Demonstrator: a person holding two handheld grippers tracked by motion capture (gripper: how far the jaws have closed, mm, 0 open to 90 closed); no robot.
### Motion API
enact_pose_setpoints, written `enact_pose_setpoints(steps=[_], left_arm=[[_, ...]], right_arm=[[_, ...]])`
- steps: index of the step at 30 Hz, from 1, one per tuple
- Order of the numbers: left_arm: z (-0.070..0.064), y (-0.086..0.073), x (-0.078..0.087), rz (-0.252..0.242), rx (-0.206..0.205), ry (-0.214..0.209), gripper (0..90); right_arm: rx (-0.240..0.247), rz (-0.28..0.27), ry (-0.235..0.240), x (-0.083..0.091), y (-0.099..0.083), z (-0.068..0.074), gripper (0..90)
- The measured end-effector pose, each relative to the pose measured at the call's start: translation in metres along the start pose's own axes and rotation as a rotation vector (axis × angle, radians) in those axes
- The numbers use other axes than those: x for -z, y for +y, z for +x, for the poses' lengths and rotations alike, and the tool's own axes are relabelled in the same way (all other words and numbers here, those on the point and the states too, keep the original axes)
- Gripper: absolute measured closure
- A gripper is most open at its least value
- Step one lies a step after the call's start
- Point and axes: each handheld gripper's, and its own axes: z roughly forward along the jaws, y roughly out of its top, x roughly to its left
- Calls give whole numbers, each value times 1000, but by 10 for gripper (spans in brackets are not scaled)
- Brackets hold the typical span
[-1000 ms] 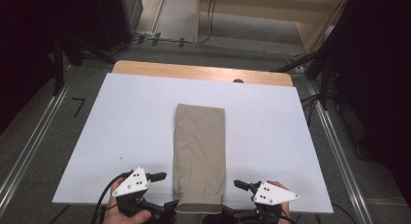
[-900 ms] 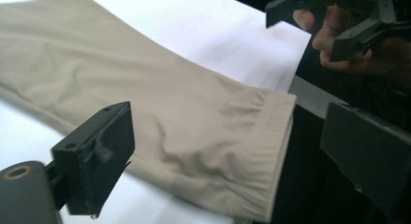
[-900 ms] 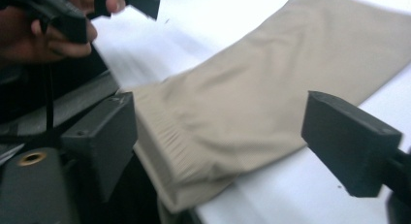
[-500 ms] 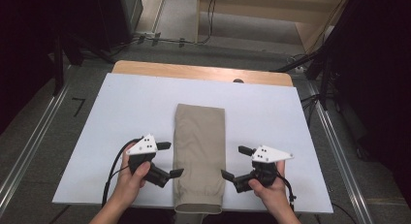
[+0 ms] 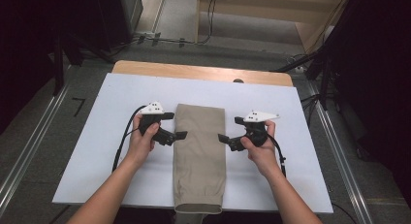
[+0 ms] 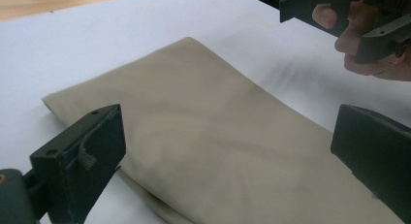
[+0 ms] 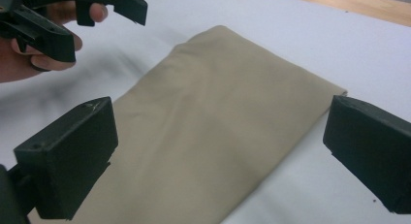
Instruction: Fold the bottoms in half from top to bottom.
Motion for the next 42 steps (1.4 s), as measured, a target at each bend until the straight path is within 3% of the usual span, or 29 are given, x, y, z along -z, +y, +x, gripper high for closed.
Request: enact_pose_setpoints(steps=[5,8,13,16,17,19,21,25,28,31,34,36,42], left_arm=[[23,12,-11,12,16,10,0],[34,17,-15,8,6,38,9],[55,23,-23,24,58,44,29],[67,25,-26,18,127,79,107],[68,26,-27,18,141,105,164],[73,27,-29,18,160,102,202],[76,28,-34,57,188,145,263],[82,25,-42,95,203,154,355],[84,21,-47,133,201,185,418],[88,16,-49,146,213,166,495],[89,15,-52,169,195,193,524],[90,14,-52,161,221,201,555],[91,14,-54,190,234,208,624]], right_arm=[[-14,33,-5,-20,11,-20,0],[-17,45,31,-33,16,-34,0],[-27,82,33,-49,24,-50,34],[-57,89,1,-56,30,-62,73],[-71,87,-11,-57,31,-65,116],[-82,91,-32,-61,33,-72,132],[-101,99,-30,-64,33,-77,146],[-109,138,-58,-73,32,-83,256],[-102,179,-83,-81,28,-85,342],[-113,193,-93,-86,26,-85,399],[-114,183,-119,-88,26,-85,459],[-132,177,-115,-89,25,-87,501],[-155,191,-120,-93,21,-90,605]])
